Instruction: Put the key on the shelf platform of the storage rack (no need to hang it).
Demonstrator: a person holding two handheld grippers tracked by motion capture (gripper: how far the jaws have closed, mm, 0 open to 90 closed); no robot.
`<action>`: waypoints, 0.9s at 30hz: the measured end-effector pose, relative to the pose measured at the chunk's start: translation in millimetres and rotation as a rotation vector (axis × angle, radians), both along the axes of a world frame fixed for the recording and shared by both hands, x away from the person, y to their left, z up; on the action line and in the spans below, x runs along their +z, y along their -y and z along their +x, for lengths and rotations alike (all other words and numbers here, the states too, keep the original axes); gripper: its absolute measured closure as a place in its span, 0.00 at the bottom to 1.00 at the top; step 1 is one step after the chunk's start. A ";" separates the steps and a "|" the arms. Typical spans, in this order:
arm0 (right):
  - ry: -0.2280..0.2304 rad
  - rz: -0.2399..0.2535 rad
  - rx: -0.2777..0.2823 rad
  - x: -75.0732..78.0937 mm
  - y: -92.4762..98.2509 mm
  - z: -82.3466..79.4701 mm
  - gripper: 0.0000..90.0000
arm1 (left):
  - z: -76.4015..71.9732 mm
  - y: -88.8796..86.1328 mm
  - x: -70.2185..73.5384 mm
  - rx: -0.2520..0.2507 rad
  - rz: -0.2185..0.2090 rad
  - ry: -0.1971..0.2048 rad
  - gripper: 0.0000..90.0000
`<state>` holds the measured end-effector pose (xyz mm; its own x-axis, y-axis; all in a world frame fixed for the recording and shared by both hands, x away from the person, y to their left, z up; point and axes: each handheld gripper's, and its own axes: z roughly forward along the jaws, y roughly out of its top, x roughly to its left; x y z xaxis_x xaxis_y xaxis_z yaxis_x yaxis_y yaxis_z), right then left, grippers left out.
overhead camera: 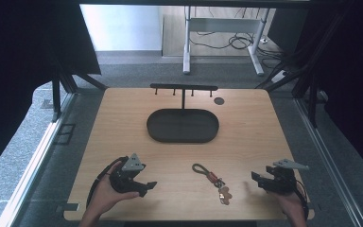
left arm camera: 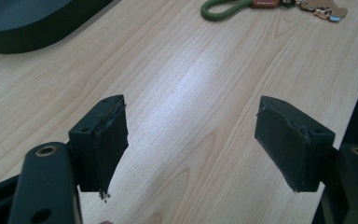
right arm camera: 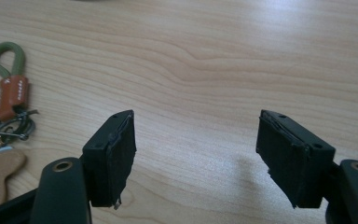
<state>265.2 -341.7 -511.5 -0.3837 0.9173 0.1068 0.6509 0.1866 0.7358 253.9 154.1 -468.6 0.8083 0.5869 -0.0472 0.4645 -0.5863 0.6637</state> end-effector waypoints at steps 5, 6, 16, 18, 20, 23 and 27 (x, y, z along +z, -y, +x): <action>0.015 -0.005 0.017 7.9 -1.9 -2.7 0.33 | 1.4 1.1 -2.1 0.000 0.004 -0.005 0.29; 0.018 -0.004 0.025 9.3 -2.4 -3.4 0.33 | 1.8 1.1 -2.2 0.001 0.003 -0.006 0.29; 0.025 -0.023 0.060 21.1 -7.1 -6.8 0.34 | 4.3 -0.3 -6.4 0.015 0.019 -0.012 0.29; 0.024 -0.029 0.073 24.6 -8.7 -7.1 0.35 | 3.8 -0.4 -6.2 0.006 0.013 -0.014 0.29; 0.021 -0.034 0.092 27.3 -10.3 -6.8 0.35 | 3.4 -1.3 -5.5 -0.005 -0.002 -0.018 0.29; 0.019 -0.013 0.094 32.6 -10.5 -6.9 0.36 | 5.3 -2.9 -6.8 -0.003 -0.028 -0.029 0.29; 0.009 -0.024 0.106 40.3 -10.6 -8.5 0.38 | 7.8 -0.6 -10.9 -0.006 -0.014 -0.038 0.29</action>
